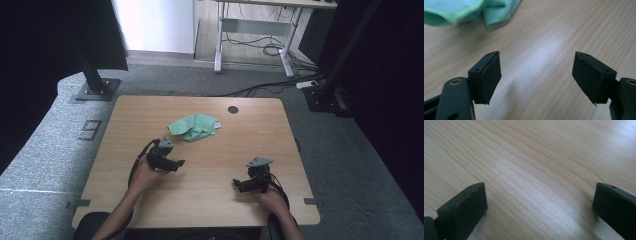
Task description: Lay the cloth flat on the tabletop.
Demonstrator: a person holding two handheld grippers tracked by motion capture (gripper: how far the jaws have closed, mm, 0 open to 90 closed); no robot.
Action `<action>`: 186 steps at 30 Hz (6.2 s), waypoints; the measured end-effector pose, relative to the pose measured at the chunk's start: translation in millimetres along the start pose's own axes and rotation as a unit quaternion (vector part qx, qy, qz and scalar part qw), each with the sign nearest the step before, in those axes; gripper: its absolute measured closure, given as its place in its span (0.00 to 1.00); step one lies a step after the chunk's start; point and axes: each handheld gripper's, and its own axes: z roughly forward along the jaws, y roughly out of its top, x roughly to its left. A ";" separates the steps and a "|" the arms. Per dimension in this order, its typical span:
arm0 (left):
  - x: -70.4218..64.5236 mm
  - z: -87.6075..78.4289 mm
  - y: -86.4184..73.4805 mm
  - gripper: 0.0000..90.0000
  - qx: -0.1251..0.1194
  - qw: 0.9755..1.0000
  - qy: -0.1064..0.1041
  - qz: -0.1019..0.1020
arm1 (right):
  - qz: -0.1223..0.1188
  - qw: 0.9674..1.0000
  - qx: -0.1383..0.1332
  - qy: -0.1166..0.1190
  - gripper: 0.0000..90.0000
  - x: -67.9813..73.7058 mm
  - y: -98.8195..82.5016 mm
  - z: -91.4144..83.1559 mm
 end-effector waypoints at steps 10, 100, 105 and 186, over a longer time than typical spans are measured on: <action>15.2 -0.5 17.4 0.34 -0.009 1.000 -0.003 -0.004 | 0.000 1.000 0.000 0.000 0.00 0.0 0.0 0.0; 45.5 109.9 81.5 0.49 0.026 0.998 0.065 0.001 | -0.002 1.000 -0.001 0.001 0.00 -0.1 -0.5 -0.3; 41.0 105.1 77.2 0.49 0.028 0.998 0.054 0.003 | -0.001 1.000 0.000 0.001 0.00 0.1 -0.5 -0.5; -56.3 -7.0 21.6 0.39 -0.041 0.998 -0.041 0.029 | -0.002 1.000 0.001 0.001 0.00 0.0 -0.5 -0.5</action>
